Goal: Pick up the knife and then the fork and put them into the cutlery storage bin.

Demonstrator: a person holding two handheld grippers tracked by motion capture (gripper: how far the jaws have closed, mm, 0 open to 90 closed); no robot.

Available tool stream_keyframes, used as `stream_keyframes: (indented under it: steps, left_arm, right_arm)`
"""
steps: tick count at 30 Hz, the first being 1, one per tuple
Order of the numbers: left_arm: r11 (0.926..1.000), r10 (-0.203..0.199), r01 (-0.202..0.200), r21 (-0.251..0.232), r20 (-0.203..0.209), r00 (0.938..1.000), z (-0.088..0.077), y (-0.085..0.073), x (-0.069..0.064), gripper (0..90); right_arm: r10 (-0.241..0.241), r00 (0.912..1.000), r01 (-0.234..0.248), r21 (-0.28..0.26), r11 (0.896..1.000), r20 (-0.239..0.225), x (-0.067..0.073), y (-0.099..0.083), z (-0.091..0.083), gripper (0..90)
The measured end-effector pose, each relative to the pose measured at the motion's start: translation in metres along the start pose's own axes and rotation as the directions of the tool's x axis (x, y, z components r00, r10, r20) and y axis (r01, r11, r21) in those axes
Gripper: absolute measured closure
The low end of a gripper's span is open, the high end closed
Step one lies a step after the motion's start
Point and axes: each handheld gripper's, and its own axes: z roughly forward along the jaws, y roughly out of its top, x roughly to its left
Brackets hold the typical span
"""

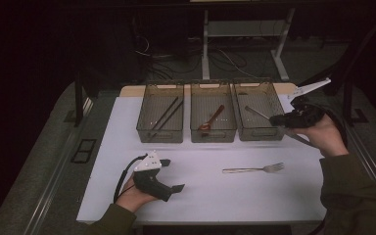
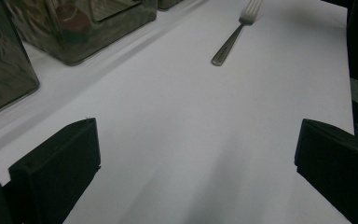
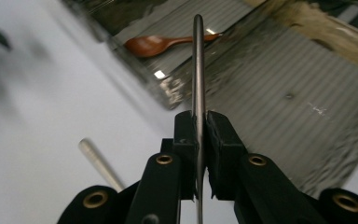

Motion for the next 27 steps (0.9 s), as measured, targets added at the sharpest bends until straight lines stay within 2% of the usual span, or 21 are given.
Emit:
stream_keyframes:
  steps: [6, 10, 14, 17, 19, 27]
  left_arm:
    - [1.0000, 0.000, 0.000, 0.000, 0.004, 1.0000, 0.000, 0.000, 0.000, 0.0]
    - [1.0000, 0.003, -0.003, -0.001, 0.006, 1.0000, 0.000, 0.000, 0.000, 0.0]
    - [1.0000, 0.004, -0.004, -0.005, 0.008, 1.0000, 0.000, 0.000, 0.000, 0.0]
    - [1.0000, 0.004, -0.004, -0.003, 0.010, 0.9999, 0.000, 0.000, 0.000, 0.0]
    - [1.0000, 0.004, -0.004, -0.005, 0.010, 0.9999, 0.001, 0.000, -0.001, 0.0]
    - [1.0000, 0.007, -0.007, -0.001, 0.015, 0.9999, 0.001, 0.000, 0.000, 0.0]
  right_arm:
    - [0.065, 0.9958, -0.066, 0.018, 0.998, 0.064, -0.027, 0.020, 0.017, 82.1]
    - [0.106, 0.9906, -0.109, 0.034, 0.993, 0.087, -0.045, 0.033, 0.036, 82.2]
    - [0.127, 0.9861, -0.132, 0.044, 0.990, 0.107, -0.060, 0.042, 0.054, 82.1]
    - [0.146, 0.9816, -0.152, 0.049, 0.987, 0.123, -0.069, 0.046, 0.068, 82.1]
    - [0.166, 0.9796, -0.173, 0.051, 0.984, 0.113, -0.075, 0.047, 0.078, 82.1]
    - [0.228, 0.9634, -0.241, 0.090, 0.966, 0.142, -0.090, 0.053, 0.113, 82.1]
